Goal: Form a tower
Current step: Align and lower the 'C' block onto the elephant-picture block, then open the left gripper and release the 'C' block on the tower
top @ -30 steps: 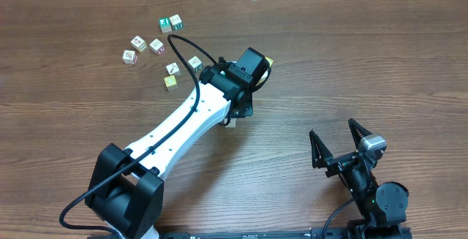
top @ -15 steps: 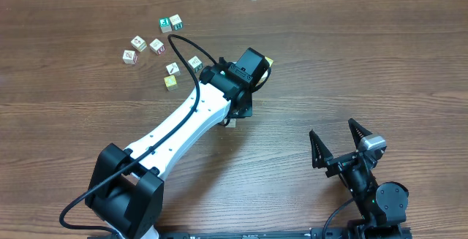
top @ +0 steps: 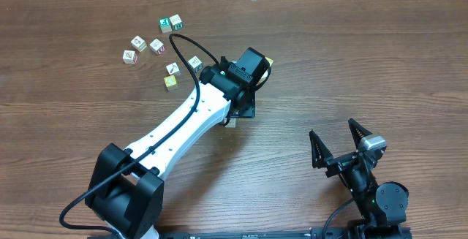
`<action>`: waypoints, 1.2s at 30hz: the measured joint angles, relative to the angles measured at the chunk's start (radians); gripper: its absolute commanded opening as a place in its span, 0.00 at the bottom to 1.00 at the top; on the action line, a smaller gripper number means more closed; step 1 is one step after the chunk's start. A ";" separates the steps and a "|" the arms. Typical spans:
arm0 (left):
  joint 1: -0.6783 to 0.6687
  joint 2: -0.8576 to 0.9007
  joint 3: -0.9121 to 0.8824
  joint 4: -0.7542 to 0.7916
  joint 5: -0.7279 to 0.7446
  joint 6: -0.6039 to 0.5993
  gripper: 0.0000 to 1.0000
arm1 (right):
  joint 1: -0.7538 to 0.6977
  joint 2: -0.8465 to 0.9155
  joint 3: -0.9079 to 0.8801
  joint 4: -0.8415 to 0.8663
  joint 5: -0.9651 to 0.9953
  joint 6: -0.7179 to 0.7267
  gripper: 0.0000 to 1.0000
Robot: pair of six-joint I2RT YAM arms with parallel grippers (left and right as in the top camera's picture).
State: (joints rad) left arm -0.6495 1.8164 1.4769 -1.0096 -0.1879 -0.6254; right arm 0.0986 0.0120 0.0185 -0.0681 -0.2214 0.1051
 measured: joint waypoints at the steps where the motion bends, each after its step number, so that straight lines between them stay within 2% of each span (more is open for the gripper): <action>1: 0.000 0.000 0.000 0.003 0.000 0.000 0.77 | 0.000 0.000 0.000 0.000 0.000 0.000 1.00; 11: 0.000 0.000 -0.020 0.030 0.000 0.000 0.76 | 0.000 0.000 0.000 0.000 0.000 0.000 1.00; 19: 0.000 0.053 -0.053 0.060 0.001 -0.001 0.65 | 0.000 0.000 0.000 0.000 0.000 0.000 1.00; 28: 0.000 0.100 -0.058 0.072 0.004 0.000 0.64 | 0.000 0.000 0.000 0.000 0.000 0.000 1.00; 33: 0.000 0.100 -0.059 0.072 0.004 -0.001 0.56 | 0.000 0.000 0.000 0.000 0.000 -0.001 1.00; 36: 0.000 0.100 -0.059 0.072 0.004 -0.001 0.56 | 0.000 0.000 0.000 0.000 0.000 0.000 1.00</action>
State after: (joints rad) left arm -0.6495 1.9163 1.4178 -0.9379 -0.1841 -0.6262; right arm 0.0986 0.0120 0.0185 -0.0677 -0.2214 0.1047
